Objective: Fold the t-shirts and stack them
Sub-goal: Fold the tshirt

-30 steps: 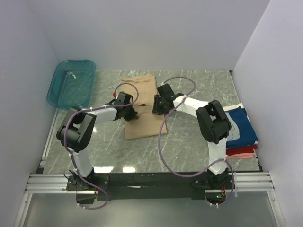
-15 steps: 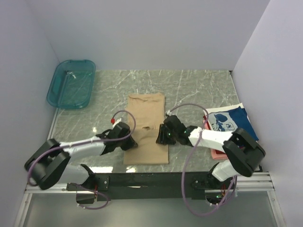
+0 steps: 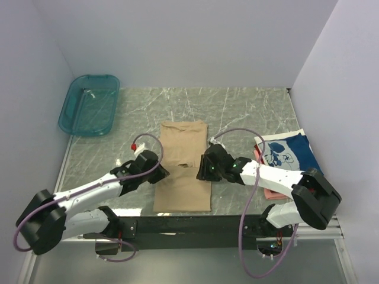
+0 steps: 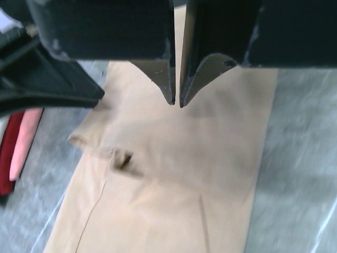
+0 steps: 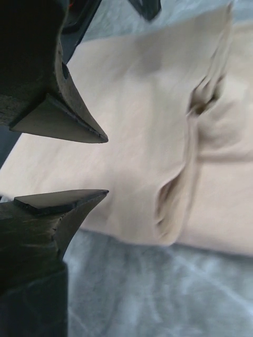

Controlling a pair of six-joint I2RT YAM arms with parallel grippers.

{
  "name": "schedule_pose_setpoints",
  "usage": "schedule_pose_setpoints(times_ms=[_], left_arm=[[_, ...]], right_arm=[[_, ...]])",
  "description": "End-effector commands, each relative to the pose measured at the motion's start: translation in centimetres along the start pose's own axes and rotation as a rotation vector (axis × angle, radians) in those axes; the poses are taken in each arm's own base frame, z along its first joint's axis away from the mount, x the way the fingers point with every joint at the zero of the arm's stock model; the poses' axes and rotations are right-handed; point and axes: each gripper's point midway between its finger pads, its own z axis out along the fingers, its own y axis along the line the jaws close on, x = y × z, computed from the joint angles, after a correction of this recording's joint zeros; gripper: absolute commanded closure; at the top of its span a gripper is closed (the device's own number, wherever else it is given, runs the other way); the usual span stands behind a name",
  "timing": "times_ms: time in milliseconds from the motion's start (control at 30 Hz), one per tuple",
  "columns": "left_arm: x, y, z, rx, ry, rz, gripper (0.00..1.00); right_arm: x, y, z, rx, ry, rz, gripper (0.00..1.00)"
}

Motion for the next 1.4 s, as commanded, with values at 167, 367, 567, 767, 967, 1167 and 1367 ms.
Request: schedule_pose_setpoints(times_ms=[167, 367, 567, 767, 967, 1167, 1367], left_arm=[[-3.1, 0.0, 3.0, -0.073, -0.037, 0.038, 0.90], [-2.6, 2.0, 4.3, -0.130, -0.013, 0.050, 0.91], [-2.1, 4.1, 4.1, -0.147, -0.003, 0.018, 0.91], [-3.0, 3.4, 3.1, -0.113, -0.029, 0.018, 0.91], [-5.6, 1.3, 1.5, -0.049, -0.086, 0.009, 0.83], [-13.5, -2.2, 1.5, -0.016, -0.181, -0.041, 0.78], [-19.7, -5.8, 5.0, -0.056, -0.204, 0.028, 0.81]], right_arm=[[-4.3, -1.2, 0.9, 0.109, -0.096, -0.017, 0.54], [-3.6, -4.4, 3.1, 0.209, -0.049, -0.028, 0.55], [-2.8, -5.6, 3.7, 0.217, -0.025, 0.002, 0.57], [-3.8, -3.7, 2.1, 0.150, -0.044, 0.002, 0.57], [-8.2, 0.5, -1.5, 0.044, -0.159, -0.041, 0.56], [-15.2, 2.1, -2.2, 0.037, -0.245, -0.066, 0.55], [-23.8, 2.2, -1.7, 0.046, -0.311, -0.028, 0.55]])
